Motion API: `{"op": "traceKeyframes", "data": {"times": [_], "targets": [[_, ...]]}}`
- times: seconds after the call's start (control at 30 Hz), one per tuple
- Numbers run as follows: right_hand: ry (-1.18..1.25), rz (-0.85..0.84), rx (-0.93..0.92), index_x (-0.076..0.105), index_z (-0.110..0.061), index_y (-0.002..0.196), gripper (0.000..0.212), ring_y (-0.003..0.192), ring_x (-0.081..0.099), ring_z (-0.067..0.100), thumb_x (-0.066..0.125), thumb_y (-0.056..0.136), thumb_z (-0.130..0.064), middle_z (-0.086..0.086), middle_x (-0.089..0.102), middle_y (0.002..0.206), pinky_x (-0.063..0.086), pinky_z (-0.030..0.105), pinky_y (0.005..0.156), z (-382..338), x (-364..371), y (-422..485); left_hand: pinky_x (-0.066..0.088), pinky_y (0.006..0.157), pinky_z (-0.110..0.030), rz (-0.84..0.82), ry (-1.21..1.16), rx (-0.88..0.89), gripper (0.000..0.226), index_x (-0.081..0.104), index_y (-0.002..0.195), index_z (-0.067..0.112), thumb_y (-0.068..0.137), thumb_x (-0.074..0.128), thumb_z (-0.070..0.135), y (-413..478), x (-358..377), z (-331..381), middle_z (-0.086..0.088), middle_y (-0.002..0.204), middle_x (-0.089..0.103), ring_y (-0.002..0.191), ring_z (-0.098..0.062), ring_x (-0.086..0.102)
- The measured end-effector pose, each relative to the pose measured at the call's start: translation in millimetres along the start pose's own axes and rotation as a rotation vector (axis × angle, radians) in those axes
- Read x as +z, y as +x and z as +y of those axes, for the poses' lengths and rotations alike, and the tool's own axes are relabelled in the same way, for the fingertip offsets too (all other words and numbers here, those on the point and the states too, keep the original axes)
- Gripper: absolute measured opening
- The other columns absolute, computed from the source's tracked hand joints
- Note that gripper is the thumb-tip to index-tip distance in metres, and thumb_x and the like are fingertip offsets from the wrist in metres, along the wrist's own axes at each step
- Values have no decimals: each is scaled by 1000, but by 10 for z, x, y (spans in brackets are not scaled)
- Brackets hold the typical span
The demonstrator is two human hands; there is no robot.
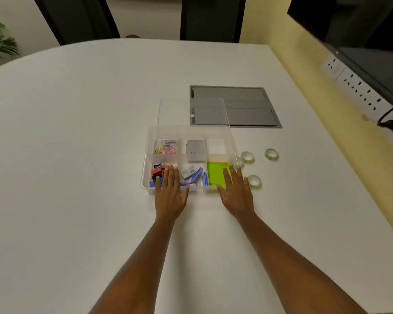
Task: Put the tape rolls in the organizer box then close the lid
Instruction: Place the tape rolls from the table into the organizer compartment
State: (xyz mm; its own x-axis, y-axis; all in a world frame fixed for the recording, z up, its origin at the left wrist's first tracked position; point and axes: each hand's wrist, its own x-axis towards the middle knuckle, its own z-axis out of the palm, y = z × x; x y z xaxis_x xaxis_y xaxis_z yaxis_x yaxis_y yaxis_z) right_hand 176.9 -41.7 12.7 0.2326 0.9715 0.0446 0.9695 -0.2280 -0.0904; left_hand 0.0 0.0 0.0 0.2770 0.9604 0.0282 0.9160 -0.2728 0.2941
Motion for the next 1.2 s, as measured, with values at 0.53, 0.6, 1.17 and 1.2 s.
{"op": "traceKeyframes", "data": {"times": [0.53, 0.6, 1.17, 1.2], "targets": [[83, -52, -33, 47, -5, 128, 60, 121, 53, 33, 29, 82, -39, 13, 58, 130, 49, 55, 88, 160, 204, -164, 37, 100, -54, -9, -19, -108, 80, 40, 132, 0, 90, -6, 52, -65, 86, 87, -21, 134, 50, 124, -37, 47], [110, -49, -47, 46, -6, 128, 59, 122, 52, 33, 30, 82, -39, 12, 58, 131, 48, 55, 88, 194, 211, -168, 37, 99, -53, -14, -25, -126, 78, 40, 131, 0, 91, -4, 51, -67, 98, 97, -21, 134, 51, 123, -37, 48], [160, 84, -190, 45, -7, 124, 49, 124, 39, 30, 10, 98, -28, 22, 58, 127, 44, 40, 97, 1085, 316, 127, 25, 110, -50, 25, -35, -345, 81, 27, 138, -1, 80, 9, 53, 246, 170, 517, -22, 146, 34, 137, -35, 27], [144, 57, -152, 46, -9, 123, 43, 122, 45, 32, 18, 96, -28, 22, 59, 124, 50, 42, 92, 1128, 333, 158, 22, 112, -49, 25, -38, -332, 84, 24, 139, 0, 77, 6, 54, 268, 174, 535, -21, 148, 29, 139, -34, 23]]}}
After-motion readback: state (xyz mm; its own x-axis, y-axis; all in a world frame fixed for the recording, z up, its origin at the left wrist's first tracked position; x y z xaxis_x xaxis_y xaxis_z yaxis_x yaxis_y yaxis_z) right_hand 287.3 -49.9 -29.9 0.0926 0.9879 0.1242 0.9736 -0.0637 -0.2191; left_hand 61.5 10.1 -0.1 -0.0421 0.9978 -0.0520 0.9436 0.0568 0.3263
